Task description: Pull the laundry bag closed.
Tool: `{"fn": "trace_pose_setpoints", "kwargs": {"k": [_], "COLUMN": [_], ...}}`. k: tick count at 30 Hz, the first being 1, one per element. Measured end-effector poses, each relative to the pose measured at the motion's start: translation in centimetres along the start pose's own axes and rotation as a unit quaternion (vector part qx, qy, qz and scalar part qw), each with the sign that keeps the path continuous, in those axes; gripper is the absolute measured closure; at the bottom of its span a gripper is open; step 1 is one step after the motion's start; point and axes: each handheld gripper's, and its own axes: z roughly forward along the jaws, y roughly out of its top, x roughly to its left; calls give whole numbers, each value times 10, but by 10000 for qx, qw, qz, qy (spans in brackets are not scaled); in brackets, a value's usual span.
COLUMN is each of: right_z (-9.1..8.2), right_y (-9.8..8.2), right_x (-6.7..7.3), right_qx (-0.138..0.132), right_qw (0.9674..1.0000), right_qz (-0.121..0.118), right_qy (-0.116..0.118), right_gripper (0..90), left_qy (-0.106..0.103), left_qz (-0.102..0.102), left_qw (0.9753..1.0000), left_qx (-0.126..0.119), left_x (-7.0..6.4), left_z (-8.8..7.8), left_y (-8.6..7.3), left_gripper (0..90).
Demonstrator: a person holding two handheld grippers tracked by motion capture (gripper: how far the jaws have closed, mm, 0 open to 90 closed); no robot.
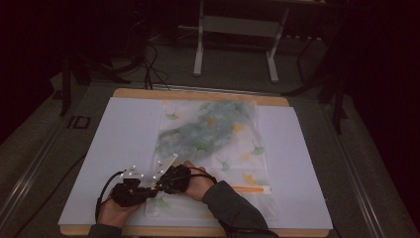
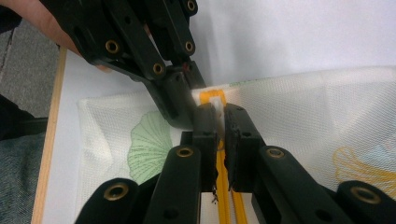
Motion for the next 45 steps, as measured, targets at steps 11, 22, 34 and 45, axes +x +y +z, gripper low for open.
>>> {"fn": "trace_pose_setpoints", "kwargs": {"k": [11, 22, 34, 45], "right_z": [3, 7, 4, -1], "right_y": [-7, -13, -19, -24], "right_x": [-3, -3, -5, -6], "right_qx": [132, 317, 398, 465], "right_qw": [9999, 9994, 9990, 9985], "right_qz": [45, -27, -11, -24], "right_qy": [-11, -113, -206, -274], "right_gripper": [843, 843, 844, 844], "left_qy": [78, 128, 156, 180], "left_qz": [53, 66, 88, 95], "left_qw": [9999, 9999, 9997, 9996], "left_qx": [-36, -77, -136, -175], "left_x": [1, 1, 2, 2], "left_z": [-1, -3, -6, -8], "left_y": [0, -1, -2, -2], "left_gripper": [870, 870, 870, 869]}}
